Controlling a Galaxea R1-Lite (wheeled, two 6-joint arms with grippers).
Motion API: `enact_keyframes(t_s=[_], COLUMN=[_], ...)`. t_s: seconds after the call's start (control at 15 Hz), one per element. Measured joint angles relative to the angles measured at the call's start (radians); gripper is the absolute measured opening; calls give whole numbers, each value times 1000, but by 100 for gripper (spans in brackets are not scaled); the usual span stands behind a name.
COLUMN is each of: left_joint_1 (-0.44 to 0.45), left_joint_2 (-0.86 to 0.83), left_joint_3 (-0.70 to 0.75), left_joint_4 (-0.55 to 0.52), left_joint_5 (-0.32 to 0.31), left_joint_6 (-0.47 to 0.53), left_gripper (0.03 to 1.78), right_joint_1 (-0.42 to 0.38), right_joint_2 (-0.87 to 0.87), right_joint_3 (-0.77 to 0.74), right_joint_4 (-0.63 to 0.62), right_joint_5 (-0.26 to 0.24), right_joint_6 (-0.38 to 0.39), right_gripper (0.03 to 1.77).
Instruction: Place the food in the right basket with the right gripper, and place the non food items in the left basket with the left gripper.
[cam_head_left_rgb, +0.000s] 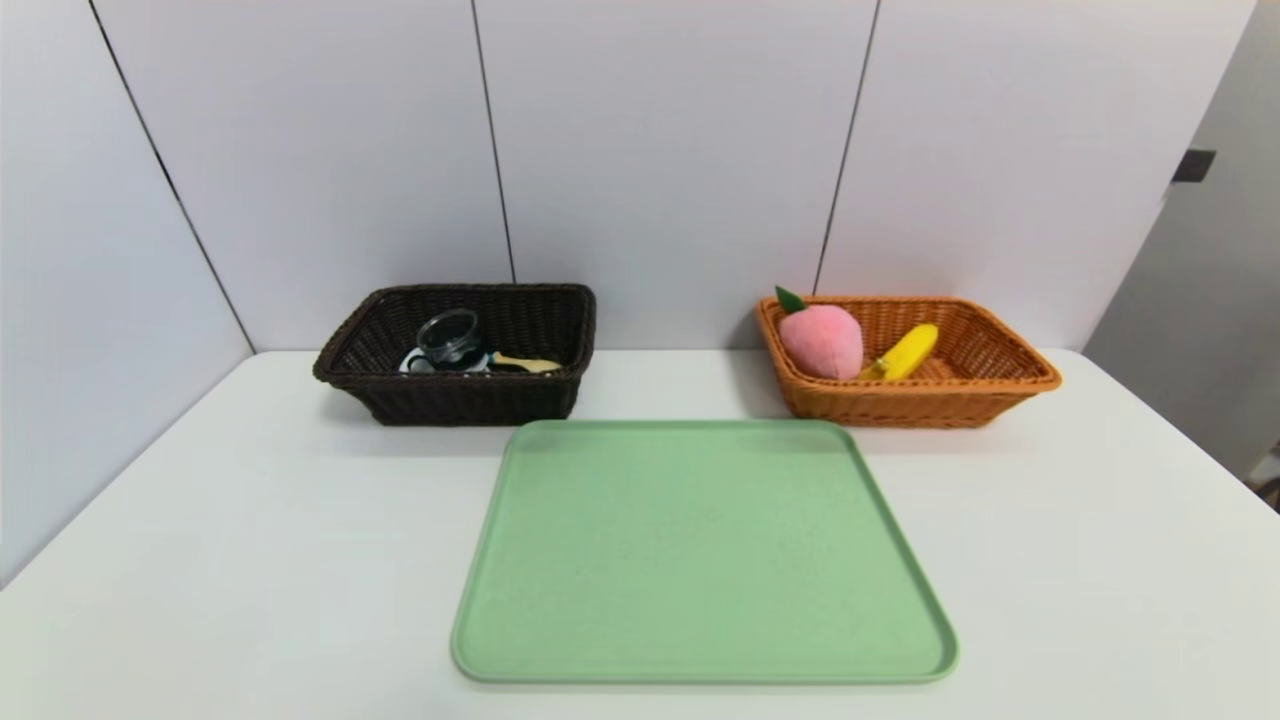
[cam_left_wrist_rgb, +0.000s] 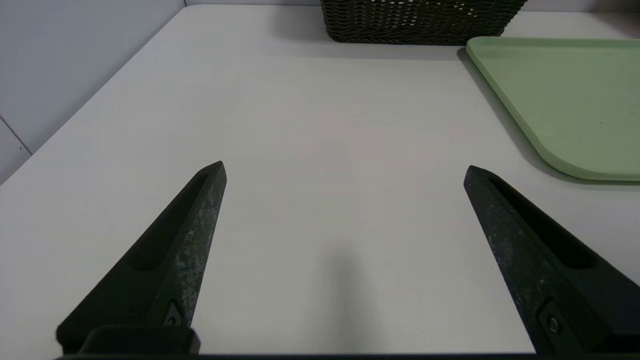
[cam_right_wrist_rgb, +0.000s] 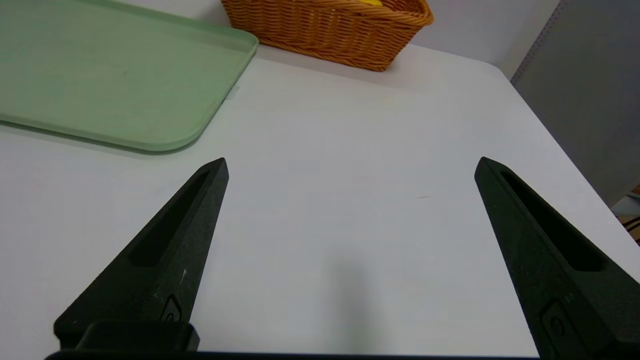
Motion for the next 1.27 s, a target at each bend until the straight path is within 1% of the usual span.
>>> enact_keyframes(t_s=[1.27], left_joint_1=[0], left_joint_2=[1], left_joint_3=[0], left_joint_4=[0], left_joint_5=[0], left_joint_6=[0], left_gripper=[169], right_joint_1=[0], right_joint_2=[0], right_joint_3=[0], right_joint_4=[0], right_joint_5=[0], right_joint_6=[0], right_gripper=[170])
